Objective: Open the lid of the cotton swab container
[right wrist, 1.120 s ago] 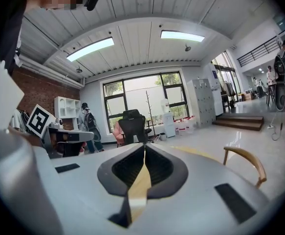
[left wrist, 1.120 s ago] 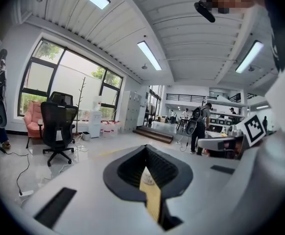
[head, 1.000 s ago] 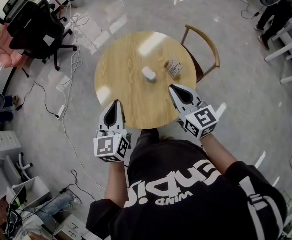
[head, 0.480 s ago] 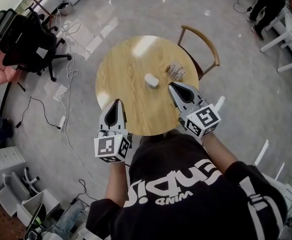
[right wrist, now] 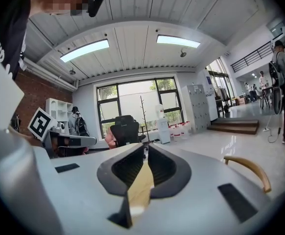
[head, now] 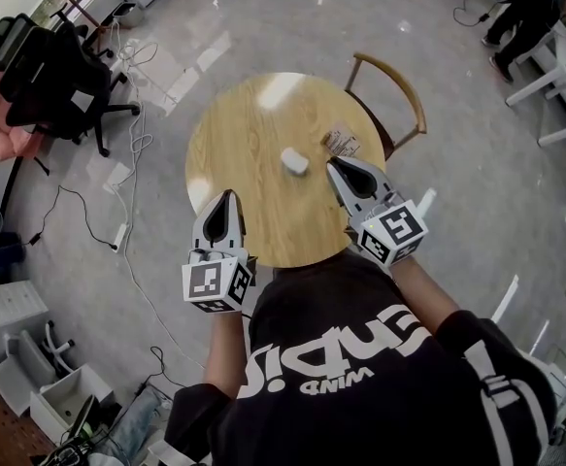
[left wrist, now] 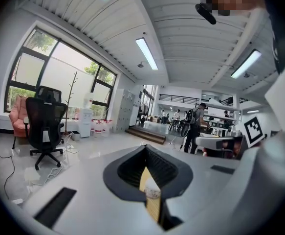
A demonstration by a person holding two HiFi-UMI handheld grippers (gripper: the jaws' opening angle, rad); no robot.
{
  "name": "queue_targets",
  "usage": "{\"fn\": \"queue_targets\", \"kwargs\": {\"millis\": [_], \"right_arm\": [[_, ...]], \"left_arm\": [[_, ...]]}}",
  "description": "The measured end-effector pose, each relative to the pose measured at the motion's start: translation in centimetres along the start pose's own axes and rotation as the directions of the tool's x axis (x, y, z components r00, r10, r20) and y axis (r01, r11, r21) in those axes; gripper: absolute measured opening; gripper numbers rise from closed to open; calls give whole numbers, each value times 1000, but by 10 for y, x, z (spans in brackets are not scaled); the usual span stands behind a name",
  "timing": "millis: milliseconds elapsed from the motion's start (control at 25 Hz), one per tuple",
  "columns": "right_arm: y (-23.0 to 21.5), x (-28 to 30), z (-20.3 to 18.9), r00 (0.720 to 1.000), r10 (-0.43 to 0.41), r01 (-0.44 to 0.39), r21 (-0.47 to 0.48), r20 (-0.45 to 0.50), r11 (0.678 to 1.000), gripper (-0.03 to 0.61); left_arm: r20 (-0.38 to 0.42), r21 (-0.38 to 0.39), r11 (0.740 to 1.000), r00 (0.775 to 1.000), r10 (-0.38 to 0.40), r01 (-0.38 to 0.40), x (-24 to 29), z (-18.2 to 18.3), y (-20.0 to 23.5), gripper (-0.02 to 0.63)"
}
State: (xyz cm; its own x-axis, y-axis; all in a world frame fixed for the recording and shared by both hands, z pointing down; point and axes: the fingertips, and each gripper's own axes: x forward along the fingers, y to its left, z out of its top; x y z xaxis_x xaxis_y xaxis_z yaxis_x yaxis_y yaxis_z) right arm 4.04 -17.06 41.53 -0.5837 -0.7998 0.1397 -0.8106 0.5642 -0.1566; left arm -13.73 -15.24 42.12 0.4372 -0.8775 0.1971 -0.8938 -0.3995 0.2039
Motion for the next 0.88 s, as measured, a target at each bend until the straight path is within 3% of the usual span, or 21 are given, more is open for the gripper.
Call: {"fn": "queue_targets", "kwargs": {"millis": [160, 400, 680, 880], "right_arm": [[-3, 6, 4, 999, 38, -38, -5, 9, 999, 10], [2, 24, 4, 993, 116, -116, 16, 9, 993, 95], [12, 49, -5, 981, 189, -189, 6, -35, 982, 282], [11, 66, -9, 977, 209, -209, 10, -43, 978, 291]], "left_arm": [[4, -5, 1000, 1000, 9, -9, 7, 1, -4, 9], [7, -10, 1000, 1000, 29, -29, 13, 2, -1, 9], [-2, -14, 998, 998, 58, -58, 16, 2, 13, 9], [0, -19, 998, 998, 67, -67, 25, 8, 20, 9]]}}
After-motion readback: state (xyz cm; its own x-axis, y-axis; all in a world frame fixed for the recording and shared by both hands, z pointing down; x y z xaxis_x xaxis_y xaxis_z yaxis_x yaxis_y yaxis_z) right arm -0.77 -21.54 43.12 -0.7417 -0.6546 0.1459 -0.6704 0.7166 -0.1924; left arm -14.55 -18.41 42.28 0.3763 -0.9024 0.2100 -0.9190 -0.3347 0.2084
